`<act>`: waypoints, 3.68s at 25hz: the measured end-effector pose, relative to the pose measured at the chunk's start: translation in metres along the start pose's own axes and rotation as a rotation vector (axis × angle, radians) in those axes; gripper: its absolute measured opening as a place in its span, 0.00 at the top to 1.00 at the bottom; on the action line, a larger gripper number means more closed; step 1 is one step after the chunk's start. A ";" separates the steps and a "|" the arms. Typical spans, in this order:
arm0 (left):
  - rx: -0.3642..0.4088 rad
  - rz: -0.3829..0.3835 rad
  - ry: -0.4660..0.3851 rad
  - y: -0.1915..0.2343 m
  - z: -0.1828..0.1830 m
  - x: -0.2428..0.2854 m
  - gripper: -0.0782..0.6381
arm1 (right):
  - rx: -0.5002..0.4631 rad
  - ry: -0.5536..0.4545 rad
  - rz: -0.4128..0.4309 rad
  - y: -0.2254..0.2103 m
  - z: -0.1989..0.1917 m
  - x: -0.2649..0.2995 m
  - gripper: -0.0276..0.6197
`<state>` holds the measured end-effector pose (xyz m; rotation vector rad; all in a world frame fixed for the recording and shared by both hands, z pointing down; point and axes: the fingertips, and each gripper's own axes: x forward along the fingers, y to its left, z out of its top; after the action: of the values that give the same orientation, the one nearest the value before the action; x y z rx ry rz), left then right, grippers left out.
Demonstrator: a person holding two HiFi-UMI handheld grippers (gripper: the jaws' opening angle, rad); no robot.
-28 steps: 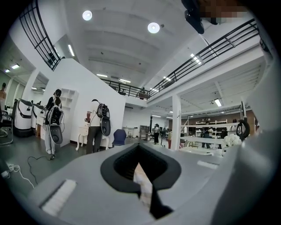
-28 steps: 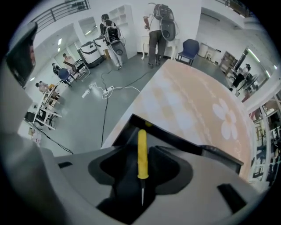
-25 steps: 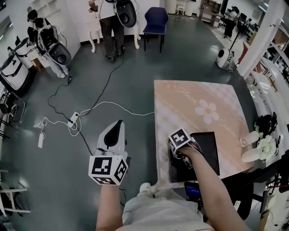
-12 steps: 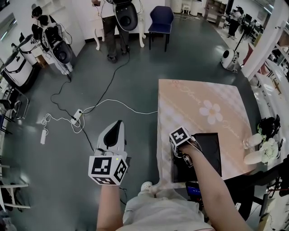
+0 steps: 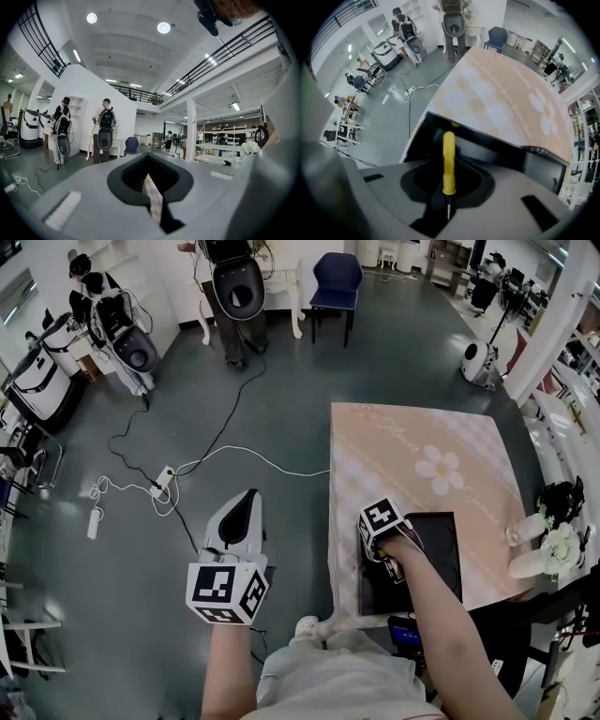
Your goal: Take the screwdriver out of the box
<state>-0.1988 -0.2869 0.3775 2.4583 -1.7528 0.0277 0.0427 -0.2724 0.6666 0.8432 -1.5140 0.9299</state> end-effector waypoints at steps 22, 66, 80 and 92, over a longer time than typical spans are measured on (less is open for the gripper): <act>0.015 -0.141 -0.035 -0.052 0.012 0.000 0.88 | 0.067 -0.319 0.059 0.003 -0.009 -0.087 0.83; 0.135 -0.413 -0.277 -0.153 0.110 0.003 0.88 | 0.021 -1.410 -0.478 0.023 -0.098 -0.413 0.83; 0.142 -0.398 -0.354 -0.158 0.137 -0.014 0.88 | 0.047 -1.482 -0.587 0.024 -0.120 -0.440 0.83; 0.127 -0.404 -0.351 -0.157 0.136 -0.016 0.88 | 0.054 -1.485 -0.607 0.023 -0.124 -0.443 0.83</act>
<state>-0.0636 -0.2366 0.2269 3.0143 -1.3528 -0.3598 0.1332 -0.1411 0.2349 2.1151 -2.1451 -0.3006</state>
